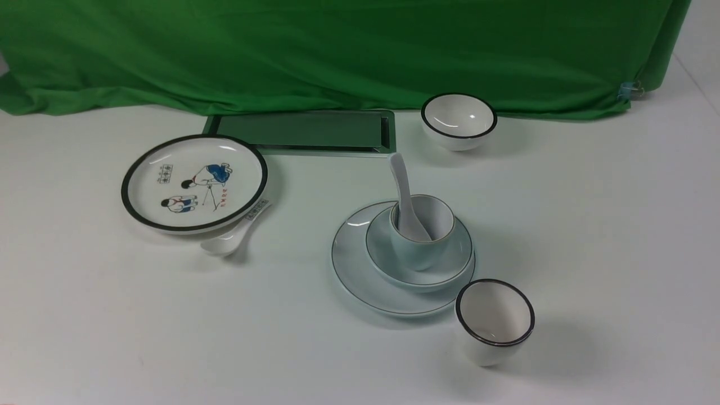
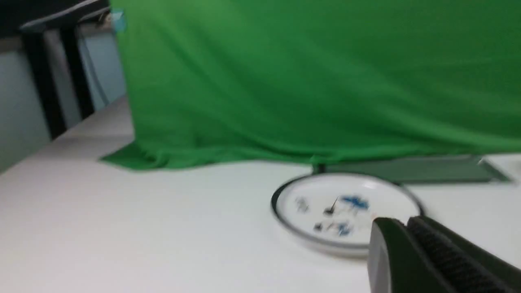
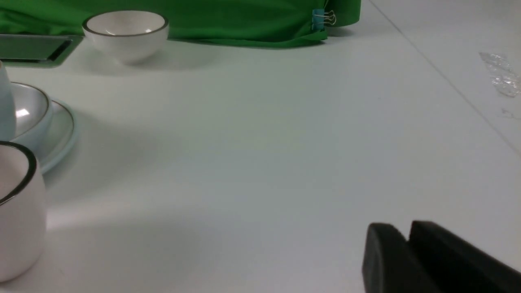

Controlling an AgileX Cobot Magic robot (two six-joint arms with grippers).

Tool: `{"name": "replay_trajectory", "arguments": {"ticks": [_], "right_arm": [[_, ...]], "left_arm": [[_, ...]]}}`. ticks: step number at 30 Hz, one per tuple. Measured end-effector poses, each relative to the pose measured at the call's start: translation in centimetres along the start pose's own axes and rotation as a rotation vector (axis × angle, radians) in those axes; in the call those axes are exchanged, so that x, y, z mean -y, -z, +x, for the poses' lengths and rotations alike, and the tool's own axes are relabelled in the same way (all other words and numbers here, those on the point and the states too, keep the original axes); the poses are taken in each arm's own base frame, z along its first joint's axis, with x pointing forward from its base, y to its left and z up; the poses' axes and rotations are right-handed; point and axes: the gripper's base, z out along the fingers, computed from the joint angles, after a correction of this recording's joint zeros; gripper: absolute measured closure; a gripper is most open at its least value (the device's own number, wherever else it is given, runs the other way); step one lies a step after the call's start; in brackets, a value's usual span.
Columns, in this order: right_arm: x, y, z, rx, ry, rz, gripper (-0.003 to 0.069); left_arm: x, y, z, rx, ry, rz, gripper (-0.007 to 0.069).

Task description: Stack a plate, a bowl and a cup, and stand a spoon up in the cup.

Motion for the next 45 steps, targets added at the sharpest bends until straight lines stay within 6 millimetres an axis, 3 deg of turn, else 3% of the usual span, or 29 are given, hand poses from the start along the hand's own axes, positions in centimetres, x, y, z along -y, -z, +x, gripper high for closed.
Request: {"name": "replay_trajectory", "arguments": {"ticks": [2,11,45], "right_arm": [[0.0,0.0,0.0,0.0,0.0,0.0,0.0532],[0.0,0.0,0.0,-0.001,0.0,0.0,0.051],[0.0,0.0,0.0,-0.001,-0.001,0.0,0.0458]], "left_arm": [[0.0,0.1,1.2,-0.039,0.001,-0.005,0.0631],[0.2,0.6,2.8,-0.183,0.015,0.014,0.0631],[0.1,0.6,2.8,-0.186,-0.031,0.006,0.0631]]}}
